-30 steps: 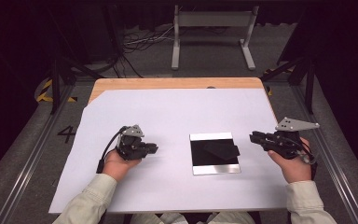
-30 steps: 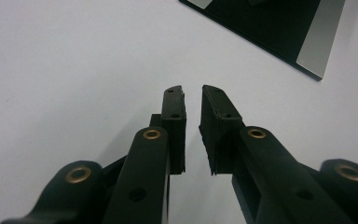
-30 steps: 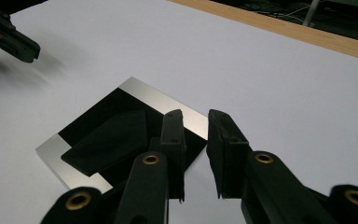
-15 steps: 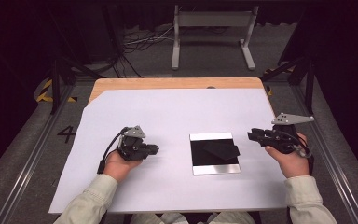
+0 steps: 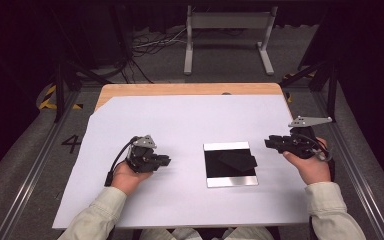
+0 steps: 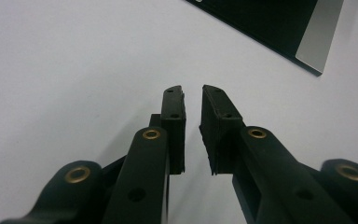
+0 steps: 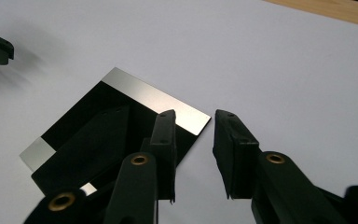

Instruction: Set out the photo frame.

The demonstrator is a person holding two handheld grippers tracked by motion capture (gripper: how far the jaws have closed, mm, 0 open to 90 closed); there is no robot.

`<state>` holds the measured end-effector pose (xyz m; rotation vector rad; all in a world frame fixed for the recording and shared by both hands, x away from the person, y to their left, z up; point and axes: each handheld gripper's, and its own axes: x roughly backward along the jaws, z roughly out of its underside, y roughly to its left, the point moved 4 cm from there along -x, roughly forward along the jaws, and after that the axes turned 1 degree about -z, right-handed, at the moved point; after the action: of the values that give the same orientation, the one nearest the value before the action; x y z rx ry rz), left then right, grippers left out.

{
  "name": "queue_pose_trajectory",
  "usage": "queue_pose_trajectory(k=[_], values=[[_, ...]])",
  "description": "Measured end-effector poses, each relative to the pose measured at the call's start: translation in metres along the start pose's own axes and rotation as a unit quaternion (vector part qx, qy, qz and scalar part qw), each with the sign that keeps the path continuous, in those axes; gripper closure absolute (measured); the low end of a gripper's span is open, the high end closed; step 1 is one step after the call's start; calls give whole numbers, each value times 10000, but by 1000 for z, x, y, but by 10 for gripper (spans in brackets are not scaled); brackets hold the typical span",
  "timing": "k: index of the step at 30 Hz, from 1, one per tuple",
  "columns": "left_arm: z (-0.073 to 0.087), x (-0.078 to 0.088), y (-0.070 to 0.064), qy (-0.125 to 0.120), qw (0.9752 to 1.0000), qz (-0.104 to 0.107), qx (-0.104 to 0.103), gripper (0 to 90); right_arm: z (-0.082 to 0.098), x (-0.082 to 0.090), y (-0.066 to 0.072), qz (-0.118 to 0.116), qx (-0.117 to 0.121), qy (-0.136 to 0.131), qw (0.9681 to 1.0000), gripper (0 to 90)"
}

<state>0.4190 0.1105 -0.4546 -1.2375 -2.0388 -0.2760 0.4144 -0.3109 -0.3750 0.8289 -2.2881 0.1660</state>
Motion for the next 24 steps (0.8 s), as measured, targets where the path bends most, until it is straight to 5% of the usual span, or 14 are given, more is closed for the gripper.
queue_pose_trajectory(k=[9,24], values=[[0,0,0,-10,10000,-6,3,794,-1,-5,-1,-122,-221,220,9994,674],[0,-1,0,-1,10000,8,8,793,1,-7,-6,-261,-949,362,9945,650]])
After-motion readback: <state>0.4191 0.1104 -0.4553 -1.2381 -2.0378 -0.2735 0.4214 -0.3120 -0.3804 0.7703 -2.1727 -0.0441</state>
